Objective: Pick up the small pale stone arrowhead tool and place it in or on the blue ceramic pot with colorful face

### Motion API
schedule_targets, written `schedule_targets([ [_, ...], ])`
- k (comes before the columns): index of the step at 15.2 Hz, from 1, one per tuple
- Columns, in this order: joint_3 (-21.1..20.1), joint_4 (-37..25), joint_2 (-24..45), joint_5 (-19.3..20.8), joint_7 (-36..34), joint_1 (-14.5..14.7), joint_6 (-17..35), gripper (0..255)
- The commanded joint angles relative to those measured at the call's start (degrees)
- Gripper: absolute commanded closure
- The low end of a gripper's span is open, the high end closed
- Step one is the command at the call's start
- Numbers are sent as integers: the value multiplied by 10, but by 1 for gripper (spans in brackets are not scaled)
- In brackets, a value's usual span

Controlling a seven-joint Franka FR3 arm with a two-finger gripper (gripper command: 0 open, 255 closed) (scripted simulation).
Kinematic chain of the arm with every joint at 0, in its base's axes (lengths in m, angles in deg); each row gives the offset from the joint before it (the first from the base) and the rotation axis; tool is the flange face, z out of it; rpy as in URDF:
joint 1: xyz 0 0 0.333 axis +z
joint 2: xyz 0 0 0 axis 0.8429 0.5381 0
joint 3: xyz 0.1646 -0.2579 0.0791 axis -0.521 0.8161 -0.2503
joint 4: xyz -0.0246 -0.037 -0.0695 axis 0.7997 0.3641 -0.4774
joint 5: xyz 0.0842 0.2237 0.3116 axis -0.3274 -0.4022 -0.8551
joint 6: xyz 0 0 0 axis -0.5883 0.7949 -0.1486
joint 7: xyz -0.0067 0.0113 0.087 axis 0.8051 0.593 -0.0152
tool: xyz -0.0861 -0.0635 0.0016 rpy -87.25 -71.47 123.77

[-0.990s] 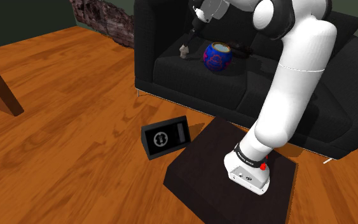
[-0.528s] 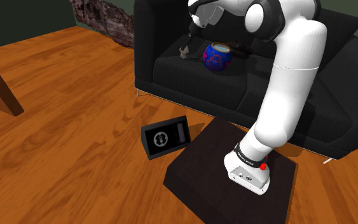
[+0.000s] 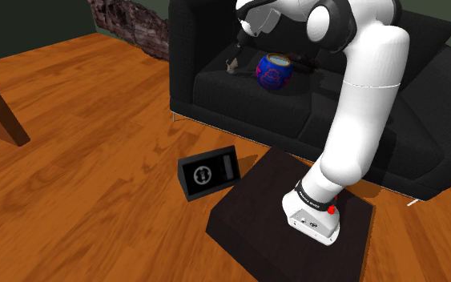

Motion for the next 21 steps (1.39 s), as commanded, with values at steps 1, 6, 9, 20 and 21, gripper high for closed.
schedule_targets([
  [1, 0, 0, 0, 0, 0, 0, 0, 255],
  [6, 0, 0, 0, 0, 0, 0, 0, 255],
  [9, 0, 0, 0, 0, 0, 0, 0, 255],
  [20, 10, -49, -20, 26, -30, 2, -62, 255],
  [21, 10, -55, -21, 28, -33, 2, -68, 255],
])
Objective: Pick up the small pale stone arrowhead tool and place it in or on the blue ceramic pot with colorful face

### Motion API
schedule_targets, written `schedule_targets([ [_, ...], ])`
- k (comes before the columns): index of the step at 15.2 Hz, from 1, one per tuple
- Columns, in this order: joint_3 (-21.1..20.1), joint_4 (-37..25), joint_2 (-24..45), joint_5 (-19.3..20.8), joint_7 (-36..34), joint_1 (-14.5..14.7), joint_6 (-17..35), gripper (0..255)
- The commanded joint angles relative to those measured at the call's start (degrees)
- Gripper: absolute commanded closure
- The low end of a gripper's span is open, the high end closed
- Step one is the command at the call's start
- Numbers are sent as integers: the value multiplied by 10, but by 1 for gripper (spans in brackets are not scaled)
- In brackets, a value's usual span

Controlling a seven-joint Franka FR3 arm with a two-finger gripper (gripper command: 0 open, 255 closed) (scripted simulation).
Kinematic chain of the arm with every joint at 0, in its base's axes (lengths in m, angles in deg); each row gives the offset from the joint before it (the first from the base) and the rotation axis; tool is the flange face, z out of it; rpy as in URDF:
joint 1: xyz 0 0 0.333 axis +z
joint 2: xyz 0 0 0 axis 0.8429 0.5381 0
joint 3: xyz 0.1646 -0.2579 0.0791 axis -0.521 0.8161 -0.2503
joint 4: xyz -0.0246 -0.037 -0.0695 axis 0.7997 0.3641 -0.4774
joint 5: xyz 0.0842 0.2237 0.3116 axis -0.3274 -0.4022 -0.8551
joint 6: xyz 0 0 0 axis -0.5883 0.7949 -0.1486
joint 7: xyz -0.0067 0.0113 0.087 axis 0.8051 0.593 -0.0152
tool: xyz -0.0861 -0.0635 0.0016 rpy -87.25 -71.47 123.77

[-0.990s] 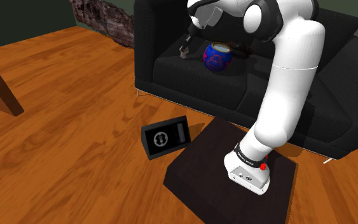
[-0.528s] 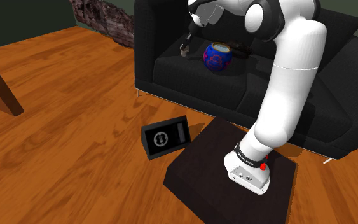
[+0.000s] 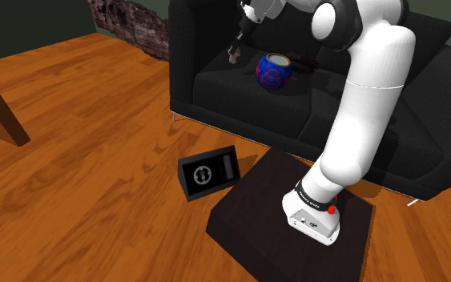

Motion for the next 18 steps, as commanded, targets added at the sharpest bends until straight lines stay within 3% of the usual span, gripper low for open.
schedule_targets([
  [1, 1, -10, -3, 4, -5, 0, -12, 255],
  [18, 9, -142, -1, 19, -44, -15, -136, 255],
])
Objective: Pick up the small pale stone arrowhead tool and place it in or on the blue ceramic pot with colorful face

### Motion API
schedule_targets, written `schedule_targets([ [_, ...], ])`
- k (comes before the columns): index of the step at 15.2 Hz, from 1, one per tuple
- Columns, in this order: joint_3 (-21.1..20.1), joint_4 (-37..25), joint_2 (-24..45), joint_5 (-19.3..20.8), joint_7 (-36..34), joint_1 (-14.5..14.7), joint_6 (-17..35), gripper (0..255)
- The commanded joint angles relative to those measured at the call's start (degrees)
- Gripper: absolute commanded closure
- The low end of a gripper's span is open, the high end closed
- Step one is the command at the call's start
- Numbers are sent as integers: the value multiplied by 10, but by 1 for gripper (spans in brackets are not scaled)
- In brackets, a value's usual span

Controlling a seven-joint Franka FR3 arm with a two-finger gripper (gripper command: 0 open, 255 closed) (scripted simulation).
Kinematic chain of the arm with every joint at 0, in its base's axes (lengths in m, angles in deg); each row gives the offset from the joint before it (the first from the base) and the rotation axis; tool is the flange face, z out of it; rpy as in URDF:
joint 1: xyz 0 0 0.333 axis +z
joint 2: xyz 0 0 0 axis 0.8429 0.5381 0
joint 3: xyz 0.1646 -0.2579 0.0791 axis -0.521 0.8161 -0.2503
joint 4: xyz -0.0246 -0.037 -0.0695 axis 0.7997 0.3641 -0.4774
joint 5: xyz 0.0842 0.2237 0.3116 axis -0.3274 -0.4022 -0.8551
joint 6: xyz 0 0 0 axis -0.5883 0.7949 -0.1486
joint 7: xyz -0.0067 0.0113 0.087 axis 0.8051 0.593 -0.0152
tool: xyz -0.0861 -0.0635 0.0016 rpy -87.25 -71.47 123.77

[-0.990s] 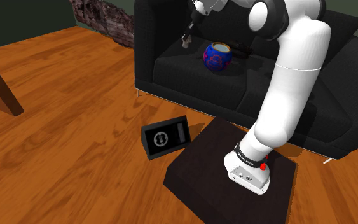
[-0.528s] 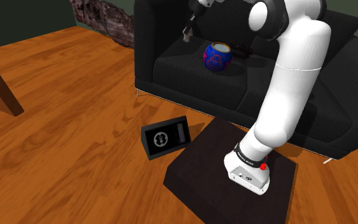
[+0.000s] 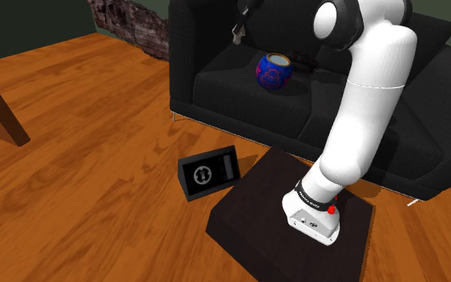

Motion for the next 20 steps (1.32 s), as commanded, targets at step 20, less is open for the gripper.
schedule_targets([
  [20, 16, -102, -24, 7, 1, -36, -130, 255],
])
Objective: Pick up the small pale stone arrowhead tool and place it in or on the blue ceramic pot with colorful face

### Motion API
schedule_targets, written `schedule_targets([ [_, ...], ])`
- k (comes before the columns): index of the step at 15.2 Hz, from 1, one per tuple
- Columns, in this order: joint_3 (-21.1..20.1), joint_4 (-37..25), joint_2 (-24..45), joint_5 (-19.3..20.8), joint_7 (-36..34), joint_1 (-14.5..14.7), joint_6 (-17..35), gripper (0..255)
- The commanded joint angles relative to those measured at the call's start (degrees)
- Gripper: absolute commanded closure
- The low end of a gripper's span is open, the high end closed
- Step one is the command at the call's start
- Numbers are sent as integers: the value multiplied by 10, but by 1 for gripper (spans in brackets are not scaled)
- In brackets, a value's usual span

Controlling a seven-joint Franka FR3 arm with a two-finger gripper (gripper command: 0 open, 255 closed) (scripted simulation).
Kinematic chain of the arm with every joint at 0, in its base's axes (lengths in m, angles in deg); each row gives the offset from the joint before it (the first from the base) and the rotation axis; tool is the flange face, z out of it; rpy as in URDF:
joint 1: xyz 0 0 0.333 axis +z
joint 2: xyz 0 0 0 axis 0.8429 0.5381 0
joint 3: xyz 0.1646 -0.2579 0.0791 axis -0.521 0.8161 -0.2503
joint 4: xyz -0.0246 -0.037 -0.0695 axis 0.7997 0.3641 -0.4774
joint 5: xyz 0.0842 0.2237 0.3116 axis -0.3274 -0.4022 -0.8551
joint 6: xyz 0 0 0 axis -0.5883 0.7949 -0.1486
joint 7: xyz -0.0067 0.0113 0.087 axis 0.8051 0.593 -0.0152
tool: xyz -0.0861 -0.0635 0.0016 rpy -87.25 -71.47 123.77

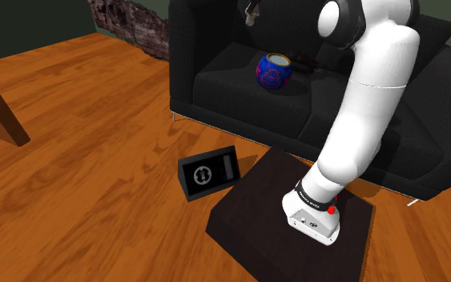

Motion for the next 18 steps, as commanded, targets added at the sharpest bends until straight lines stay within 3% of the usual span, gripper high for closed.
schedule_targets([
  [1, 7, 42, -34, 13, 15, 2, 7, 255],
  [12, 47, 188, -185, 81, 99, -23, -1, 255],
  [18, 41, 254, -205, 92, 104, -19, 51, 255],
])
